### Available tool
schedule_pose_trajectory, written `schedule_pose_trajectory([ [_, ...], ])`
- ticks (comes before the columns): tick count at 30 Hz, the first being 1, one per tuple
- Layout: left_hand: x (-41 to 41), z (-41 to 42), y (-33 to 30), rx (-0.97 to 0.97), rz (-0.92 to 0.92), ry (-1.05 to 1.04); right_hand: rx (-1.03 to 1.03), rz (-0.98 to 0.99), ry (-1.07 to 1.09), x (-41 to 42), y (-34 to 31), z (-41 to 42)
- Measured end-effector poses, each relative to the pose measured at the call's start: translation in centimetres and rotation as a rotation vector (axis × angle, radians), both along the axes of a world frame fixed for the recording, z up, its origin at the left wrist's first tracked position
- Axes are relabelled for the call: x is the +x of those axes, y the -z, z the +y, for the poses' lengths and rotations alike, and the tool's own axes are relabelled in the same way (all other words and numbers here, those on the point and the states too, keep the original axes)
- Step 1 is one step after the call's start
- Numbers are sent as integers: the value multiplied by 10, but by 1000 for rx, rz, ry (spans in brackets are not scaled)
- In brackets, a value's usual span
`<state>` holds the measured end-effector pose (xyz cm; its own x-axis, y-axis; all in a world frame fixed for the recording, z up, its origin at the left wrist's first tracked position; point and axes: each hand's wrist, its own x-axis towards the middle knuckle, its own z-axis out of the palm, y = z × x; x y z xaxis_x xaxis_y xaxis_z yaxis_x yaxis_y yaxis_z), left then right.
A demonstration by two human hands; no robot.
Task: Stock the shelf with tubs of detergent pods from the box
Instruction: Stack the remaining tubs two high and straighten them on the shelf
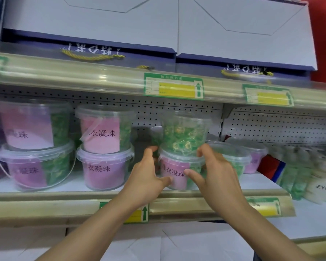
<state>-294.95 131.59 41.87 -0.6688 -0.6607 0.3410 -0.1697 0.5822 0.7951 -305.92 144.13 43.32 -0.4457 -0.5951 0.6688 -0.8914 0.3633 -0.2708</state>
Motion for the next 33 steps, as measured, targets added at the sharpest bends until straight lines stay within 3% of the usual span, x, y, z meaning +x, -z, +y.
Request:
schedule_pose_trajectory([
  [6, 8, -8, 3, 42, 35, 44, -106, -218, -84, 2, -11, -4],
  [12, 14, -11, -6, -63, 33, 41, -143, -307, -98, 6, -22, 13],
  [25, -59, -33, -43, -381, -251, -94, -172, -471, -180, -4, -20, 71],
  [33, -96, -63, -48, -727, -456, -208, -163, -460, -202, -10, -16, 71],
])
